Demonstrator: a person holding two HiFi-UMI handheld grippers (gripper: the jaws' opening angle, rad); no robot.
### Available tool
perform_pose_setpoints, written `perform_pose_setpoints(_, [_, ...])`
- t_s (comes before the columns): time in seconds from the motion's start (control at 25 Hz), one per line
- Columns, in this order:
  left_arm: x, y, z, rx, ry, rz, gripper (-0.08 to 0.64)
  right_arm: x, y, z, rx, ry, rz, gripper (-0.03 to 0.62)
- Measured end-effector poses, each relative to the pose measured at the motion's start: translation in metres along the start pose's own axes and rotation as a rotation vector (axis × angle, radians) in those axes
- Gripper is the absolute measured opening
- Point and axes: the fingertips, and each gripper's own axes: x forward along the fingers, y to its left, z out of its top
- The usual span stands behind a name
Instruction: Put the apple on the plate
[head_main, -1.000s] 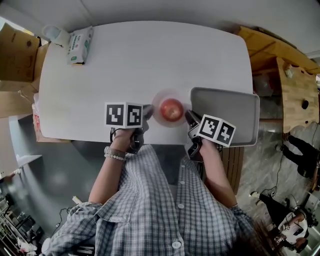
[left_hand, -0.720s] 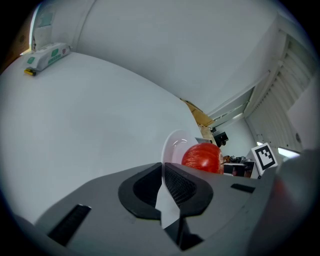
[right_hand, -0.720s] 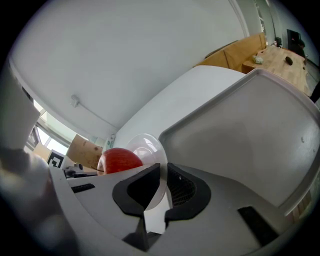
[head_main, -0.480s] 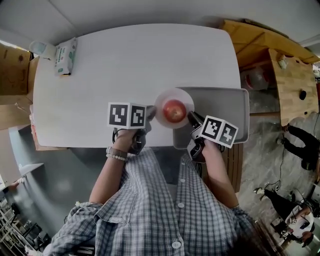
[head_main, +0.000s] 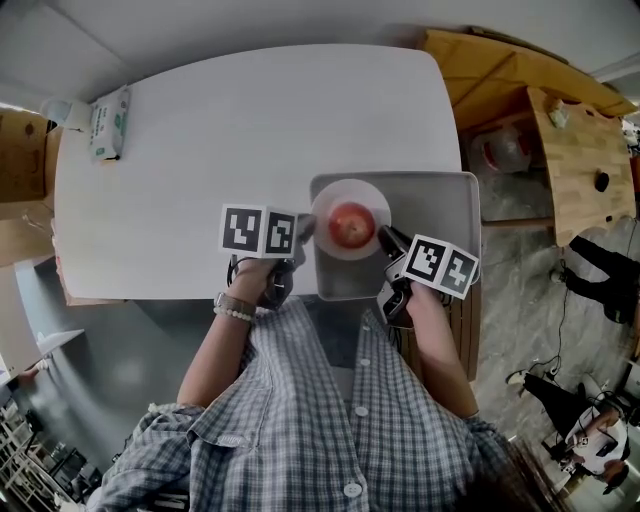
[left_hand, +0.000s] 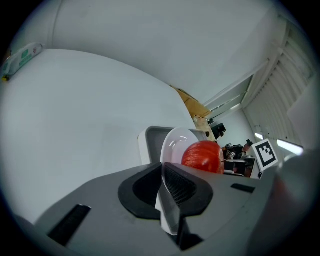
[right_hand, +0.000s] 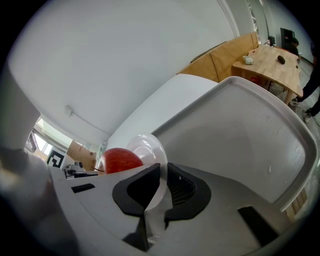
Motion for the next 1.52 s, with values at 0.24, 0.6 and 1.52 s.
perform_pose_setpoints(0.24, [0.026,-0.019,-0.002,0.010,0.035,0.018,0.026,-0.006,-0.030,0.009,0.011,0.017,-0.006,0.055])
perform_pose_setpoints(0.6, [0.049,-0.024,-0.009,-0.001,0.081,0.046,0.026,0.000,-0.055,0.009,0.009,0.057,-0.016,0.055])
perform_pose_setpoints(1.52, [0.044,-0.026,-0.008,0.030,0.013,-0.010,0.040,0.001,-0.054,0.020,-0.086,-0.036,0.034,0.055])
